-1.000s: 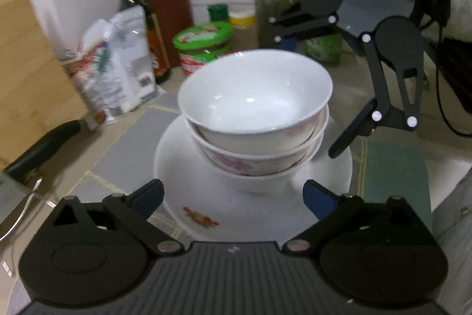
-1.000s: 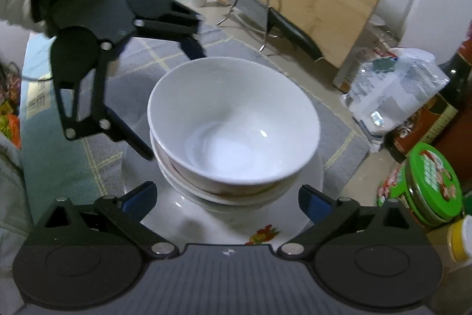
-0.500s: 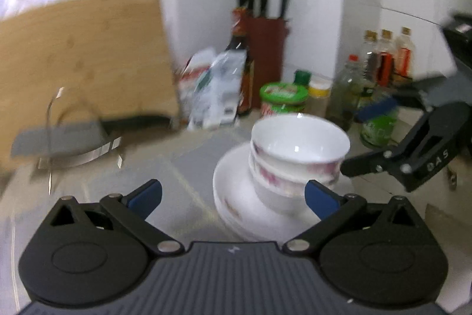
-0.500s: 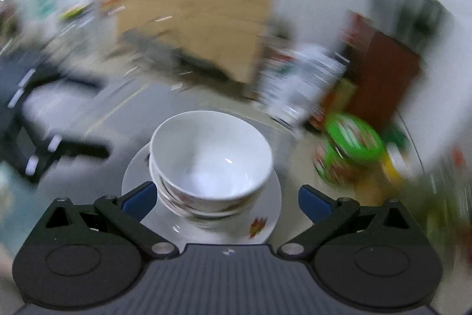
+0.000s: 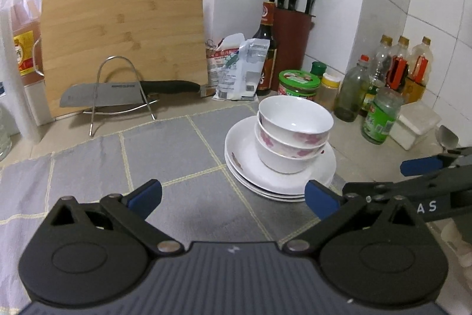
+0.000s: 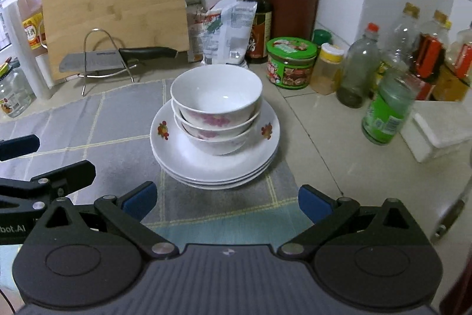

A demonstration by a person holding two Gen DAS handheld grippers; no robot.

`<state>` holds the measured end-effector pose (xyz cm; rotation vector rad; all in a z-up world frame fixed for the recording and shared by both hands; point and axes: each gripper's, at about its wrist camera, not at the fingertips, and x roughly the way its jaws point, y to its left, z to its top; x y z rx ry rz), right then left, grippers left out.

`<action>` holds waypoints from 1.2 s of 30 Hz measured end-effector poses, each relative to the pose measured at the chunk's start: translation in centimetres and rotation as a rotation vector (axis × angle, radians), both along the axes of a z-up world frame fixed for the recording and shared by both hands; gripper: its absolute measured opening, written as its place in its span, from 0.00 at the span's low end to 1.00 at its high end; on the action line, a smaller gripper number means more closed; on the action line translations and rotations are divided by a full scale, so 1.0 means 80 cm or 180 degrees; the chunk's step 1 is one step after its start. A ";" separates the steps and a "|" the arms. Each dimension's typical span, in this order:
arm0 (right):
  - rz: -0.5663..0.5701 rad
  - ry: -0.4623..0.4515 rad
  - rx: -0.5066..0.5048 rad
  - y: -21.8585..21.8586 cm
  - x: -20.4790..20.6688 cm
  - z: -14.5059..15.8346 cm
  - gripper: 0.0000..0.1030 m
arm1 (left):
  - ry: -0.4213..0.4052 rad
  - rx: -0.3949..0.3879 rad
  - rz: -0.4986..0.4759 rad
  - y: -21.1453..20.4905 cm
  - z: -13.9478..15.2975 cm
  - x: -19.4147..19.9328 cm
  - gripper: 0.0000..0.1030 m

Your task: Organize plates and bowls

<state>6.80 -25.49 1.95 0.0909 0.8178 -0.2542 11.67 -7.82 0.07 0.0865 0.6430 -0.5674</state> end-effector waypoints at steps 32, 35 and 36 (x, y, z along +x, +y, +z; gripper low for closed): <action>-0.0116 -0.0121 0.0003 0.007 -0.026 0.021 1.00 | -0.0048 0.0078 0.0023 0.002 0.024 -0.019 0.99; -0.0117 -0.0121 -0.0003 0.007 -0.026 0.021 1.00 | -0.0046 0.0077 0.0014 0.003 0.025 -0.018 0.99; -0.0119 -0.0124 0.0000 0.007 -0.026 0.021 1.00 | -0.0044 0.0073 0.0012 0.003 0.025 -0.018 0.99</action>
